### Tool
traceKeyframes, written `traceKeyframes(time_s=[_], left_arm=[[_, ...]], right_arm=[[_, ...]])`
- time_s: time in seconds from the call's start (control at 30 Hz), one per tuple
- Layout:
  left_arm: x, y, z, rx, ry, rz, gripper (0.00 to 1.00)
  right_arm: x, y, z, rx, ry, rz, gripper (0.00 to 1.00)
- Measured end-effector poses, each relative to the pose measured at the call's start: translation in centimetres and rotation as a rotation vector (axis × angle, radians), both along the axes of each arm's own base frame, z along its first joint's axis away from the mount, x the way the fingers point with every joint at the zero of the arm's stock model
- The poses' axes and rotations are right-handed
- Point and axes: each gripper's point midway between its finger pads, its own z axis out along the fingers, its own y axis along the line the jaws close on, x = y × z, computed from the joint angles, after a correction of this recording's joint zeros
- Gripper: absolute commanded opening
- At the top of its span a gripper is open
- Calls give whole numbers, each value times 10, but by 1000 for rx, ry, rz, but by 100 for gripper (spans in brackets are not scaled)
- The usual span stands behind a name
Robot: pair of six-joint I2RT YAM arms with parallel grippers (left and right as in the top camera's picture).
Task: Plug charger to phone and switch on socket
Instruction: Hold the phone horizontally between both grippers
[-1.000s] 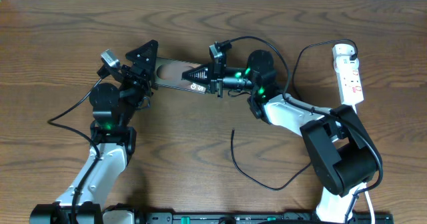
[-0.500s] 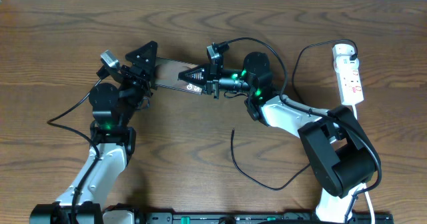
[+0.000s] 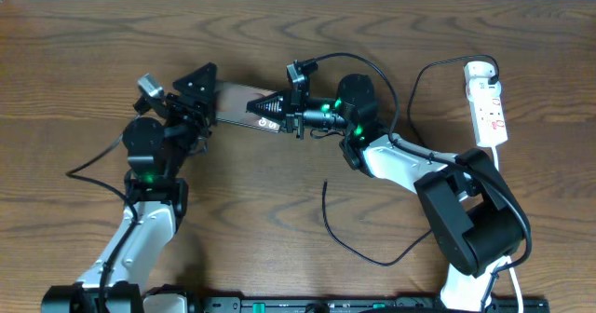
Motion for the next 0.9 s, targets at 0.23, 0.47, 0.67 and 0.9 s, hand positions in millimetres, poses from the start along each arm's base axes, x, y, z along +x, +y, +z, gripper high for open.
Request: traceKeyframes(time_s=[0.23,0.47,0.67,0.9], left_arm=[[0,1,-1,5,-1,5,8],[0,1,-1,5,-1,5,22],[0,1,-1,13,-5,2,69],[0,-1,2,50,-32,-7,85]], right_arm=[[0,1,0,0,9,-8,2],[0,1,0,0,9,-8,2],[1,1,0,0,9,-10,2],[1,3,-3,-11,19,-15,1]])
